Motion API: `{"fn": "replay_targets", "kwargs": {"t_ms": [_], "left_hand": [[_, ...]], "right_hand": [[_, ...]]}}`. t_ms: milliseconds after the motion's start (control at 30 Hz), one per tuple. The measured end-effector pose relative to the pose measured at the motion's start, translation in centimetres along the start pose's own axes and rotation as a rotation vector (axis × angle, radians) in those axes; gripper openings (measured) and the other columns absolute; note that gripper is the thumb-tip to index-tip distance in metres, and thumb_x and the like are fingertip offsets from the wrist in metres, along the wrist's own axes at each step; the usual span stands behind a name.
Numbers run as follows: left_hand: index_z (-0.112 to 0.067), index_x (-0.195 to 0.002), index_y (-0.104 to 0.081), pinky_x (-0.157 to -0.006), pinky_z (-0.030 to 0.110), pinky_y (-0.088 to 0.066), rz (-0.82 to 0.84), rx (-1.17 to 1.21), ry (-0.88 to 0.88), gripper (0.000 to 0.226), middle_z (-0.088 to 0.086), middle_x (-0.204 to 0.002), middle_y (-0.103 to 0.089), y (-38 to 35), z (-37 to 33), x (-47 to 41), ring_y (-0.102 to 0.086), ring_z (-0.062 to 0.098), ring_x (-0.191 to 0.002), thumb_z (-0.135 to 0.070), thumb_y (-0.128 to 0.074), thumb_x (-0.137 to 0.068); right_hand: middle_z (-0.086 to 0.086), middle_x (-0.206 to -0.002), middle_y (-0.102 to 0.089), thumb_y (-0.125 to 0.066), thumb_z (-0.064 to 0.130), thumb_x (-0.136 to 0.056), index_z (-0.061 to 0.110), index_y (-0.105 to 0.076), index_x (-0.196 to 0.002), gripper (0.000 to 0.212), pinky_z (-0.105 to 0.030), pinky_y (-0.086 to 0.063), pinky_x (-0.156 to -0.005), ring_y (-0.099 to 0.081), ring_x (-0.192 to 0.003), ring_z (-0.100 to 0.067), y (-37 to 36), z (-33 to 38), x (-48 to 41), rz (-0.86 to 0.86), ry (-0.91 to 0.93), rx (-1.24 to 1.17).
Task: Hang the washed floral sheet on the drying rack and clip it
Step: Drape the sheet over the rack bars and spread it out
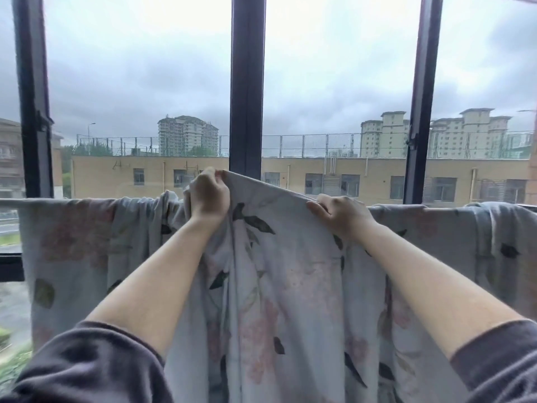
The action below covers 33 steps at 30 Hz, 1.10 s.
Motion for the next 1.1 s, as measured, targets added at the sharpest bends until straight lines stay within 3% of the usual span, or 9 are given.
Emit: {"fn": "replay_targets", "kwargs": {"t_ms": [100, 167, 400, 533, 633, 733, 800, 933, 1100], "left_hand": [[-0.001, -0.111, -0.063, -0.088, 0.037, -0.049, -0.165, 0.375, 0.535, 0.034, 0.017, -0.114, -0.065, 1.6, 6.6, -0.7, -0.061, 0.031, -0.104, -0.01, -0.035, -0.093], [-0.001, -0.111, -0.061, -0.089, 0.037, -0.051, -0.211, 0.399, 0.609, 0.034, 0.015, -0.113, -0.065, 2.4, 7.2, -0.9, -0.062, 0.029, -0.103, -0.008, -0.033, -0.092], [-0.011, -0.099, -0.059, -0.095, 0.047, -0.043, 0.144, -0.456, -0.182, 0.013, 0.011, -0.107, -0.056, -0.9, -1.0, 1.3, -0.054, 0.03, -0.099, -0.011, -0.049, -0.089], [-0.017, -0.104, -0.06, -0.111, 0.049, -0.021, 0.252, -0.468, -0.575, 0.021, 0.002, -0.107, -0.06, -4.9, -6.7, 6.9, -0.055, 0.023, -0.103, -0.015, -0.045, -0.089], [-0.018, -0.113, -0.052, -0.112, 0.055, -0.013, 0.378, -0.563, -0.61, 0.027, 0.004, -0.111, -0.057, -8.0, -6.4, 9.2, -0.051, 0.026, -0.107, -0.026, -0.041, -0.09], [-0.02, -0.134, -0.039, -0.111, 0.06, 0.005, 0.315, -0.609, -0.644, 0.045, 0.005, -0.135, -0.044, -8.4, -5.4, 10.6, -0.035, 0.028, -0.13, -0.027, -0.041, -0.089], [-0.02, -0.144, -0.029, -0.109, 0.059, 0.013, 0.263, -0.605, -0.674, 0.06, 0.006, -0.15, -0.03, -8.1, -5.1, 11.7, -0.02, 0.028, -0.142, -0.024, -0.045, -0.087], [-0.018, -0.147, -0.024, -0.112, 0.062, 0.005, 0.207, -0.618, -0.728, 0.067, 0.01, -0.153, -0.025, -7.7, -4.7, 13.1, -0.016, 0.031, -0.143, -0.023, -0.047, -0.083], [-0.017, -0.145, -0.022, -0.111, 0.066, 0.0, 0.261, -0.64, -0.672, 0.066, 0.013, -0.15, -0.027, -8.3, -4.7, 13.1, -0.018, 0.033, -0.142, -0.026, -0.042, -0.083]], "right_hand": [[-0.006, -0.092, -0.062, -0.022, 0.059, -0.095, 0.02, -0.049, -0.085, 0.048, -0.035, -0.032, -0.072, -0.058, -0.088, -0.025, -0.3, -0.7, 0.3, 0.03, -0.025, 0.002], [-0.007, -0.093, -0.063, -0.023, 0.057, -0.096, 0.02, -0.047, -0.084, 0.046, -0.035, -0.031, -0.074, -0.057, -0.089, -0.026, -0.3, -0.4, 0.3, 0.017, -0.024, 0.034], [-0.008, -0.096, -0.065, -0.019, 0.057, -0.096, 0.016, -0.055, -0.092, 0.054, -0.039, -0.036, -0.083, -0.059, -0.091, -0.027, -0.3, -0.1, 0.5, -0.017, -0.036, 0.07], [-0.006, -0.099, -0.061, -0.021, 0.054, -0.097, 0.018, -0.049, -0.09, 0.046, -0.041, -0.035, -0.089, -0.055, -0.096, -0.026, -0.3, -1.2, 1.4, -0.045, -0.084, 0.069], [-0.007, -0.118, -0.054, -0.024, 0.053, -0.095, 0.018, -0.049, -0.114, 0.047, -0.045, -0.027, -0.1, -0.047, -0.112, -0.027, -0.7, -1.5, 2.5, -0.037, -0.088, 0.092], [-0.003, -0.15, -0.03, -0.034, 0.048, -0.092, 0.022, -0.03, -0.143, 0.057, -0.05, -0.006, -0.114, -0.022, -0.14, -0.025, -1.0, -1.5, 4.8, -0.113, -0.052, 0.069], [0.0, -0.158, -0.012, -0.044, 0.038, -0.094, 0.025, -0.018, -0.149, 0.063, -0.052, 0.001, -0.115, -0.004, -0.146, -0.024, -1.5, -1.5, 6.5, -0.138, -0.052, 0.052], [0.002, -0.16, 0.001, -0.049, 0.025, -0.094, 0.025, -0.019, -0.15, 0.064, -0.057, -0.006, -0.113, 0.002, -0.147, -0.024, -2.1, -1.7, 9.4, -0.16, -0.12, 0.016], [-0.009, -0.158, -0.012, -0.046, 0.019, -0.092, 0.018, -0.025, -0.148, 0.06, -0.052, -0.018, -0.112, -0.011, -0.144, -0.035, -3.4, -3.0, 11.9, -0.069, -0.266, 0.024]]}}
Point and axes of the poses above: each hand's wrist, its own x-axis away from the middle knuckle, its own y-axis out of the back of the hand, z = x × y, the point moved 10 cm from there along -x, towards the middle knuckle
